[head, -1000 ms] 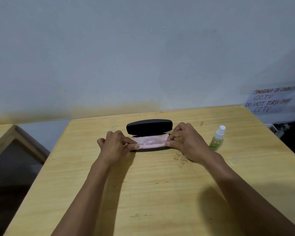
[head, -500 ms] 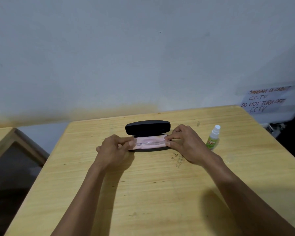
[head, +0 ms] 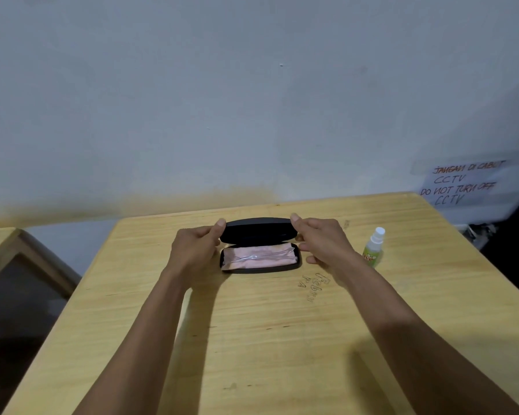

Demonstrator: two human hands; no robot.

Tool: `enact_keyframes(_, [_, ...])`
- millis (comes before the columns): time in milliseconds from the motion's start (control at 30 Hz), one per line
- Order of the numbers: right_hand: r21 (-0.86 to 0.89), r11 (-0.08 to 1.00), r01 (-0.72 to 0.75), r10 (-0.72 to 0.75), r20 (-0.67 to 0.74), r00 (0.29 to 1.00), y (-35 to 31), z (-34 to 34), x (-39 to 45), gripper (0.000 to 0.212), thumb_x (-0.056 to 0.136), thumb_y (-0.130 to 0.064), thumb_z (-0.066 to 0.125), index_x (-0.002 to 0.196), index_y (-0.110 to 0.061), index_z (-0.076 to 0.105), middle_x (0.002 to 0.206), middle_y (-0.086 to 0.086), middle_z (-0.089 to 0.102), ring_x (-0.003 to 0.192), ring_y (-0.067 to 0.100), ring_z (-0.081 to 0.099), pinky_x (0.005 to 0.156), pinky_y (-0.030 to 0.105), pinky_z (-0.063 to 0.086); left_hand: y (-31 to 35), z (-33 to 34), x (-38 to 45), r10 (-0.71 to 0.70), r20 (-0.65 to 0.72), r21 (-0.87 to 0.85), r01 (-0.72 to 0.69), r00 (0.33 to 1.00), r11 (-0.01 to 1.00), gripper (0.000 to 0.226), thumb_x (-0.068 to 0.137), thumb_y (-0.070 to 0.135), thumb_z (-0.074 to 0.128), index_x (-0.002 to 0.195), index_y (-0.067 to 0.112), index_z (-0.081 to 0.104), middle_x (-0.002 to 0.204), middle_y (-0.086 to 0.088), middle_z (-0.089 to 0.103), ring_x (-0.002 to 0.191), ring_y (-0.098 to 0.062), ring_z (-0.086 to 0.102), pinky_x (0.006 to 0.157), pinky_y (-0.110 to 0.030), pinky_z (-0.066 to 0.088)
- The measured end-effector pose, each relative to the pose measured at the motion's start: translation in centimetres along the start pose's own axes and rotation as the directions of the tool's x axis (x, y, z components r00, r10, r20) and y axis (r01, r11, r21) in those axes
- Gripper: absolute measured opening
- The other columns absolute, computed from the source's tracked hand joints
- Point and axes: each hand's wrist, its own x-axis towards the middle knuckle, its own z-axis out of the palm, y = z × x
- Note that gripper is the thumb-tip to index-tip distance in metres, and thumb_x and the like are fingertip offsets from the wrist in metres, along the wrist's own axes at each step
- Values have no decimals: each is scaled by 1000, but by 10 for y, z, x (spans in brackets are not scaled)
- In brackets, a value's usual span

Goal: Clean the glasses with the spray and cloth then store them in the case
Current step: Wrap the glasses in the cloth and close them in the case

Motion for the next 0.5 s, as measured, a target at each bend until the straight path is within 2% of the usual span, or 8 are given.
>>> enact_keyframes(67, [38, 999, -32, 31, 36, 999, -2, -2, 1, 42, 86, -57, 69, 112, -24, 74, 110, 4, 73, 101, 22, 70, 76, 35, 57, 3, -1, 2, -30, 28, -46, 32, 999, 998, 34, 80, 53, 72, 91, 21, 79, 95, -2, 76, 85, -17, 72, 73, -32, 53])
enact_keyframes(133, [58, 998, -38, 33, 90, 995, -2, -5, 2, 38, 87, -52, 71, 110, -23, 75, 114, -1, 72, 100, 16, 69, 76, 35, 59, 3, -3, 3, -39, 64, -74, 44, 997, 996, 38, 81, 47, 73, 99, 13, 77, 98, -3, 75, 81, -16, 72, 65, -28, 47])
enact_keyframes(267, [65, 998, -1, -8, 140, 990, 4, -10, 3, 30, 89, -46, 71, 106, -22, 76, 118, -5, 71, 106, 15, 67, 73, 31, 54, -3, -6, 3, -8, 128, -94, 20, 992, 995, 29, 80, 42, 75, 89, 15, 77, 90, -4, 75, 85, -17, 73, 73, -30, 47])
enact_keyframes(333, [84, 996, 12, -26, 161, 987, 8, -11, 2, 26, 89, -43, 72, 103, -22, 76, 116, -2, 73, 107, 15, 67, 77, 33, 55, -7, -7, 2, 17, 142, -126, 1, 990, 992, 35, 74, 43, 77, 91, 12, 77, 88, -3, 76, 86, -16, 73, 73, -28, 47])
enact_keyframes(433, [84, 995, 53, -68, 190, 979, 13, -14, -1, 21, 90, -37, 72, 104, -21, 75, 104, -2, 74, 98, 12, 66, 80, 32, 54, -13, -9, -1, 56, 158, -163, -29, 986, 986, 44, 66, 43, 77, 95, 10, 77, 93, -6, 77, 91, -18, 73, 81, -30, 52])
enact_keyframes(500, [83, 994, 78, -93, 204, 975, 16, -15, -1, 21, 91, -35, 71, 106, -20, 74, 101, -6, 75, 94, 8, 66, 82, 32, 53, -16, -10, -3, 69, 163, -158, -43, 984, 987, 38, 69, 41, 78, 94, 12, 78, 97, -8, 77, 95, -19, 72, 86, -33, 53])
